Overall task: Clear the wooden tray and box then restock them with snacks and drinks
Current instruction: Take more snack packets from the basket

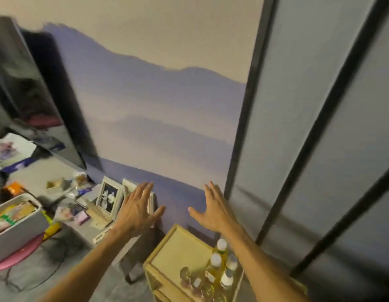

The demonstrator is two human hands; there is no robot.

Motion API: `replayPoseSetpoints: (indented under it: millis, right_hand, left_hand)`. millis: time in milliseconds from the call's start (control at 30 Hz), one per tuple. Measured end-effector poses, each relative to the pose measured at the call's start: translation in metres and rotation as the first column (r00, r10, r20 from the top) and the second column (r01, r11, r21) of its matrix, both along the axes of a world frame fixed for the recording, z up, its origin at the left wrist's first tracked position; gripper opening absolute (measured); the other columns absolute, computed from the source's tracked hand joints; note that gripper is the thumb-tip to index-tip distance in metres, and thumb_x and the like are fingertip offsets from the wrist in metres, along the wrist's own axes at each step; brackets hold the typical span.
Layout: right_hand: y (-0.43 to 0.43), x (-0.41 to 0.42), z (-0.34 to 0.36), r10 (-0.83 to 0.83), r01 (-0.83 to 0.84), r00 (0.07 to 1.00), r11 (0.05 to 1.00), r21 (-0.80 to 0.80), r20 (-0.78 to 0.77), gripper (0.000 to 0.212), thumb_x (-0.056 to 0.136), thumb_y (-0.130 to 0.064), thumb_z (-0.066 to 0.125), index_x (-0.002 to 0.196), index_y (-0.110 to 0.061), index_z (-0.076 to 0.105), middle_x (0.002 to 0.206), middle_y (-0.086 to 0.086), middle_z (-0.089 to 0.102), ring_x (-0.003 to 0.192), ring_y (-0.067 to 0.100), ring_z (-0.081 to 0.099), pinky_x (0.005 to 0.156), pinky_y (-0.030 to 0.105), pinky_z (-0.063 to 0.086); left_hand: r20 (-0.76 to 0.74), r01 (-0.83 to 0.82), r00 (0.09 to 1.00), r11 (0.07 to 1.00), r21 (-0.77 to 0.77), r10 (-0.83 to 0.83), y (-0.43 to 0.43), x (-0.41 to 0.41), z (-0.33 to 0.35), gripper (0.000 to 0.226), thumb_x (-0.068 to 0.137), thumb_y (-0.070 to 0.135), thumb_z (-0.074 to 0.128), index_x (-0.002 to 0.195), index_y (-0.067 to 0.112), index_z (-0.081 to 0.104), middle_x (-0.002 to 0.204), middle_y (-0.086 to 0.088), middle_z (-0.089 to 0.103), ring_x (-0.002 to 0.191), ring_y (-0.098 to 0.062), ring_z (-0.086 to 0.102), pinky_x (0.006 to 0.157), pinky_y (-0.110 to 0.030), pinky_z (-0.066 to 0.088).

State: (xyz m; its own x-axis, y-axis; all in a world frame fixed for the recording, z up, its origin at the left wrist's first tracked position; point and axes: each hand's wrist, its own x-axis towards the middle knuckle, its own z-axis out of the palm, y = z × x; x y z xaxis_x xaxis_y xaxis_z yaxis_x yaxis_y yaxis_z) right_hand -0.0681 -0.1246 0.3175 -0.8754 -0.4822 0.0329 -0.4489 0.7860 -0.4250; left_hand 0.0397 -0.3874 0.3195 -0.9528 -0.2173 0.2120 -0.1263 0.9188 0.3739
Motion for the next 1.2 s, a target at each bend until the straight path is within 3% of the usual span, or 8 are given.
replayPoseSetpoints:
  millis: [167, 333, 433, 533, 667, 867, 1033, 1200]
  right_hand:
    - [-0.159, 0.033, 0.036, 0.23, -0.23, 0.973, 0.973, 0.005, 0.006, 0.114, 0.088, -0.082, 0.051, 0.169, -0.015, 0.006, 0.177, 0.005, -0.002, 0.163, 0.026, -0.001, 0.131, 0.048, 0.016]
    - [-0.314, 0.09, 0.053, 0.364, -0.364, 0.931, 0.931, -0.014, 0.002, 0.121, 0.077, -0.09, 0.043, 0.169, -0.02, 0.007, 0.177, 0.001, 0.0, 0.163, 0.024, 0.004, 0.13, 0.048, 0.021]
    - [-0.395, 0.124, 0.064, 0.458, -0.458, 0.889, 0.889, 0.021, -0.015, 0.108, 0.089, -0.08, 0.051, 0.169, -0.024, 0.004, 0.177, -0.001, 0.0, 0.163, 0.024, 0.007, 0.128, 0.048, 0.025]
    - [-0.47, 0.153, 0.067, 0.52, -0.519, 0.854, 0.854, 0.031, -0.027, 0.11, 0.088, -0.081, 0.052, 0.169, -0.023, 0.006, 0.177, -0.001, 0.001, 0.163, 0.024, 0.008, 0.127, 0.048, 0.026]
    - [-0.554, 0.184, 0.058, 0.588, -0.586, 0.809, 0.809, 0.045, -0.02, 0.111, 0.085, -0.083, 0.05, 0.169, -0.023, 0.009, 0.177, -0.001, 0.006, 0.162, 0.023, 0.009, 0.127, 0.048, 0.026]
    - [-0.661, 0.189, 0.033, 0.656, -0.657, 0.754, 0.751, 0.064, 0.038, 0.105, 0.087, -0.081, 0.055, 0.168, -0.025, 0.015, 0.176, 0.001, 0.014, 0.16, 0.028, 0.02, 0.121, 0.052, 0.033]
    - [-0.755, 0.159, 0.006, 0.689, -0.693, 0.721, 0.719, 0.054, 0.077, 0.106, 0.084, -0.087, 0.052, 0.165, -0.026, 0.02, 0.174, 0.002, 0.019, 0.157, 0.027, 0.028, 0.12, 0.052, 0.04]
    - [-0.841, 0.122, -0.022, 0.709, -0.724, 0.687, 0.685, 0.075, 0.158, 0.108, 0.081, -0.087, 0.05, 0.165, -0.024, 0.022, 0.173, 0.002, 0.023, 0.155, 0.028, 0.032, 0.12, 0.051, 0.04]
  left_hand:
    - [-0.103, -0.238, 0.967, 0.971, -0.024, 0.234, -0.131, 0.096, 0.033, 0.083, 0.09, 0.081, 0.046, 0.156, 0.031, 0.037, 0.163, -0.003, 0.04, 0.148, -0.027, 0.039, 0.12, -0.05, 0.034]
    - [-0.053, -0.43, 0.9, 0.901, 0.052, 0.433, -0.26, 0.195, 0.044, 0.098, 0.086, 0.092, 0.036, 0.165, 0.037, 0.015, 0.175, -0.001, 0.015, 0.159, -0.027, 0.023, 0.127, -0.053, 0.026]
    - [-0.042, -0.517, 0.853, 0.853, 0.074, 0.521, -0.329, 0.243, 0.048, 0.106, 0.08, 0.097, 0.03, 0.163, 0.032, 0.021, 0.173, -0.003, 0.021, 0.155, -0.029, 0.032, 0.121, -0.054, 0.038]
    - [-0.026, -0.587, 0.807, 0.807, 0.064, 0.59, -0.383, 0.285, 0.048, 0.097, 0.087, 0.088, 0.041, 0.162, 0.029, 0.026, 0.171, -0.003, 0.027, 0.149, -0.03, 0.041, 0.117, -0.054, 0.043]
    - [0.016, -0.658, 0.752, 0.75, 0.06, 0.659, -0.442, 0.327, 0.039, 0.099, 0.087, 0.089, 0.039, 0.162, 0.026, 0.028, 0.167, -0.004, 0.034, 0.143, -0.028, 0.047, 0.111, -0.051, 0.05]
    - [0.074, -0.726, 0.688, 0.682, 0.093, 0.722, -0.516, 0.347, 0.017, 0.1, 0.088, 0.087, 0.043, 0.163, 0.022, 0.029, 0.167, -0.005, 0.034, 0.144, -0.025, 0.046, 0.115, -0.045, 0.046]
    - [0.149, -0.776, 0.63, 0.626, 0.074, 0.762, -0.587, 0.327, -0.005, 0.126, 0.07, 0.105, 0.016, 0.163, 0.022, 0.028, 0.169, -0.005, 0.031, 0.146, -0.025, 0.044, 0.116, -0.046, 0.046]
    - [0.222, -0.802, 0.589, 0.597, 0.037, 0.777, -0.667, 0.289, -0.023, 0.117, 0.077, 0.101, 0.024, 0.162, 0.022, 0.03, 0.165, -0.005, 0.036, 0.143, -0.024, 0.048, 0.113, -0.045, 0.049]
